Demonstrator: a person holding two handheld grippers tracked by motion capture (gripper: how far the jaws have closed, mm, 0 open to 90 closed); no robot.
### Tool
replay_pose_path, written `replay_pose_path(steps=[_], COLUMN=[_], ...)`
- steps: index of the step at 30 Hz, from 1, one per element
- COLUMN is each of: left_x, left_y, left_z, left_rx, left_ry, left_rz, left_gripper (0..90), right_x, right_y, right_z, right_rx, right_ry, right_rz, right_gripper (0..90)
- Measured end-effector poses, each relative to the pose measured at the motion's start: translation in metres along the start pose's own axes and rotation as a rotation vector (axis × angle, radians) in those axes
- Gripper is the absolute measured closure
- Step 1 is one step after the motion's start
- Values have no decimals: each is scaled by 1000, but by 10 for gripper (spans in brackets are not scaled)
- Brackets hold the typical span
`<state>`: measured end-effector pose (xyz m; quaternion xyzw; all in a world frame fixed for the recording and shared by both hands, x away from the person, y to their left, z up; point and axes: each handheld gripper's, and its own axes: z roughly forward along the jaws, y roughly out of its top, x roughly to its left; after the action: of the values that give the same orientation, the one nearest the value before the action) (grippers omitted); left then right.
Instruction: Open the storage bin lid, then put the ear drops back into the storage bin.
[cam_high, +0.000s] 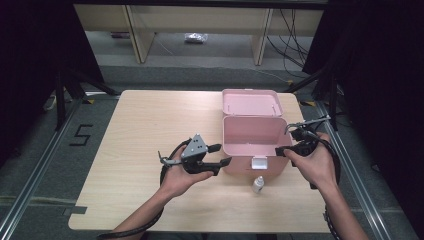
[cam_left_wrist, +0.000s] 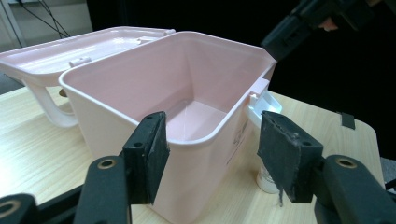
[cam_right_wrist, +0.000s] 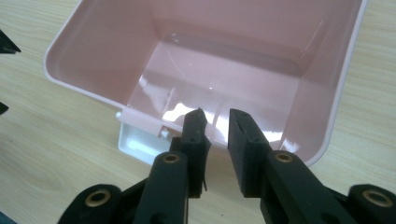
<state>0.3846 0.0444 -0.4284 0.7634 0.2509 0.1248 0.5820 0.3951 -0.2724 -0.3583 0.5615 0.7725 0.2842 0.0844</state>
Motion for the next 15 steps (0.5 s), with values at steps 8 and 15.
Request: replay_pose_path(steps=[8, 15], left_x=[-1, 2], left_y=[-2, -2], left_z=[-3, -2], left_rx=[-3, -1], left_ry=[1, 9], left_rz=[-10, -15], left_gripper=[415, 414], right_x=[2, 5], right_y=[-5, -6], right_z=[1, -1], right_rx=[12, 46], right_ry=[-16, -4], right_rz=[-25, 0], right_gripper=[765, 765])
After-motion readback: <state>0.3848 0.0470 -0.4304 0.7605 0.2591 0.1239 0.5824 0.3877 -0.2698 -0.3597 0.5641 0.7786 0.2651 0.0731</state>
